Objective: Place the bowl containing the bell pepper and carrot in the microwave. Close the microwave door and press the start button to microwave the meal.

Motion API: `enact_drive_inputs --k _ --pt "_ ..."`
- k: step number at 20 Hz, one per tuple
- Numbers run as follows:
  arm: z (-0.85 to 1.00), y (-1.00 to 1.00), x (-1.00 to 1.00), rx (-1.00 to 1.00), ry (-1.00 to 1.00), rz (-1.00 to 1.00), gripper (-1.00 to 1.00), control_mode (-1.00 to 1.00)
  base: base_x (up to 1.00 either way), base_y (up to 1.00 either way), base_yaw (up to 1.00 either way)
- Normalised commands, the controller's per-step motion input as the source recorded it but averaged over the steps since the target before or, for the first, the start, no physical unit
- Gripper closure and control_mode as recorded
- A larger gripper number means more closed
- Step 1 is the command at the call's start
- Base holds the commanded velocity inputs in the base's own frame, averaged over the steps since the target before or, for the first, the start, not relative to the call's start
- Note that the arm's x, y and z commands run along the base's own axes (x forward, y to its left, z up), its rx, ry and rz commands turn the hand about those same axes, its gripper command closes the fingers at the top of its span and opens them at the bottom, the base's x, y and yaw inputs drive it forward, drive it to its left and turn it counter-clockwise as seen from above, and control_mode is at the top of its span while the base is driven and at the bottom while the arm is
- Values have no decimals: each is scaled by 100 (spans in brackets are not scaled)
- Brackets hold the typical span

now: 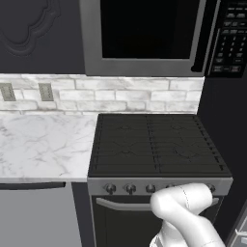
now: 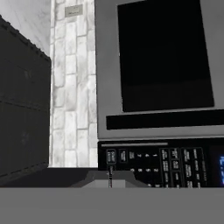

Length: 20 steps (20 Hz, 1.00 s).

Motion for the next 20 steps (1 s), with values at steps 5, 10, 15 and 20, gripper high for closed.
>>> enact_drive_inputs --k 5,10,15,20 --pt "-12 0 36 1 0 5 100 -100 0 0 0" --pt "-15 0 29 0 -1 0 100 -100 0 0 0" --pt "-4 0 22 0 -3 -4 100 -100 0 0 0" --pt "0 -14 31 0 -2 -9 100 -100 0 0 0"
